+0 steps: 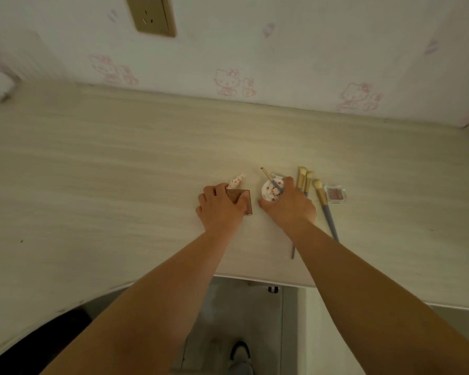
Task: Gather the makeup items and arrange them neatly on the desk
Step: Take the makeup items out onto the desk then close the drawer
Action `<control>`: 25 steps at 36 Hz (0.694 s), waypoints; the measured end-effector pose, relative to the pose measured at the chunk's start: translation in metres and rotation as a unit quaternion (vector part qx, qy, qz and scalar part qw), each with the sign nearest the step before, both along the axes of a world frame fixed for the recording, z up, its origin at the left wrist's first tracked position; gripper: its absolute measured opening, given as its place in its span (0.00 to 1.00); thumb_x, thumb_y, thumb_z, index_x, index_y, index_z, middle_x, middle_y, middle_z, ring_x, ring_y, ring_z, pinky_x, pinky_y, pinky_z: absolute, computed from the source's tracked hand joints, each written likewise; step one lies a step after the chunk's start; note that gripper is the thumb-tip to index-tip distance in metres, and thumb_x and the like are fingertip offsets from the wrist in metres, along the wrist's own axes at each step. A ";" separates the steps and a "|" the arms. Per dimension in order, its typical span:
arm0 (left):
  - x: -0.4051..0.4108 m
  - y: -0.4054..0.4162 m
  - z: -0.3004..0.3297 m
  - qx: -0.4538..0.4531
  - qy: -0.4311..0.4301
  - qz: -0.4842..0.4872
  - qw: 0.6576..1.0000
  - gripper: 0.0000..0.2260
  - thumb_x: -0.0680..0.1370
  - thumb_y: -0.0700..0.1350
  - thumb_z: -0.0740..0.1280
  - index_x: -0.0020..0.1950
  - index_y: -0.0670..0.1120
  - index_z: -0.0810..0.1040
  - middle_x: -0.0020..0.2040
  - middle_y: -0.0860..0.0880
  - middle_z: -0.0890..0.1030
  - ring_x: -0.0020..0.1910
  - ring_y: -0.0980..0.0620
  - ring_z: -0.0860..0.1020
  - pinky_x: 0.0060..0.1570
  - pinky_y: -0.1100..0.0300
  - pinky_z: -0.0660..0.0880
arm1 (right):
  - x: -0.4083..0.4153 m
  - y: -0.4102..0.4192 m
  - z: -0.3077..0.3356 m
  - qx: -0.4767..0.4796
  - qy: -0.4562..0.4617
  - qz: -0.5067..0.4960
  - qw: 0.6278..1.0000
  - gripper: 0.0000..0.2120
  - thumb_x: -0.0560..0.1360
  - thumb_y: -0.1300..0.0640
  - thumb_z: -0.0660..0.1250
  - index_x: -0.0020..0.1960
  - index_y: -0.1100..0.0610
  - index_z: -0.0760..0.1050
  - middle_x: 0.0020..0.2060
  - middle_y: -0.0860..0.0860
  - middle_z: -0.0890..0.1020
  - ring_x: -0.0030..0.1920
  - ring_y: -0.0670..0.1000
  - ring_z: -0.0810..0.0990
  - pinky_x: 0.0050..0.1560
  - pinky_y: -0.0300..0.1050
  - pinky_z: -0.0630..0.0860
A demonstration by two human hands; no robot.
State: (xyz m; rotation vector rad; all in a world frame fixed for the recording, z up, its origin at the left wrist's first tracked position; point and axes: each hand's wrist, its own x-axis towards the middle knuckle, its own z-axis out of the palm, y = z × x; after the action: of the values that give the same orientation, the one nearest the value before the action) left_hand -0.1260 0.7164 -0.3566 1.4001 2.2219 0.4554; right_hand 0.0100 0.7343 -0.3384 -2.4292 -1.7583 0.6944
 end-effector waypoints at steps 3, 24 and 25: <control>0.002 0.006 0.000 -0.011 -0.002 0.019 1.000 0.27 0.75 0.63 0.61 0.69 0.50 0.66 0.66 0.47 0.66 0.65 0.45 0.64 0.60 0.50 0.63 | 0.000 0.017 0.006 -0.013 -0.001 0.006 1.000 0.33 0.68 0.39 0.67 0.66 0.51 0.60 0.55 0.54 0.76 0.56 0.59 0.77 0.44 0.46 0.70; 0.013 0.014 0.009 0.014 -0.103 -0.014 0.995 0.32 0.73 0.55 0.69 0.73 0.47 0.61 0.67 0.44 0.64 0.64 0.44 0.66 0.64 0.55 0.64 | 0.008 0.009 0.011 0.034 0.096 -0.069 0.992 0.31 0.69 0.40 0.70 0.62 0.58 0.64 0.53 0.55 0.78 0.53 0.60 0.78 0.47 0.49 0.75; 0.014 0.014 0.010 0.011 -0.101 -0.015 0.995 0.33 0.72 0.56 0.70 0.73 0.48 0.61 0.66 0.44 0.64 0.64 0.44 0.66 0.63 0.55 0.64 | 0.008 0.008 0.011 0.038 0.121 -0.076 0.989 0.31 0.69 0.41 0.70 0.62 0.58 0.64 0.53 0.55 0.77 0.53 0.59 0.78 0.46 0.48 0.74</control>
State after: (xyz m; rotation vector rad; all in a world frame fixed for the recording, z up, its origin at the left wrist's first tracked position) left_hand -0.1116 0.7303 -0.3465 1.3347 2.0368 0.5863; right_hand 0.0184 0.7421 -0.3276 -2.2878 -1.4649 0.8477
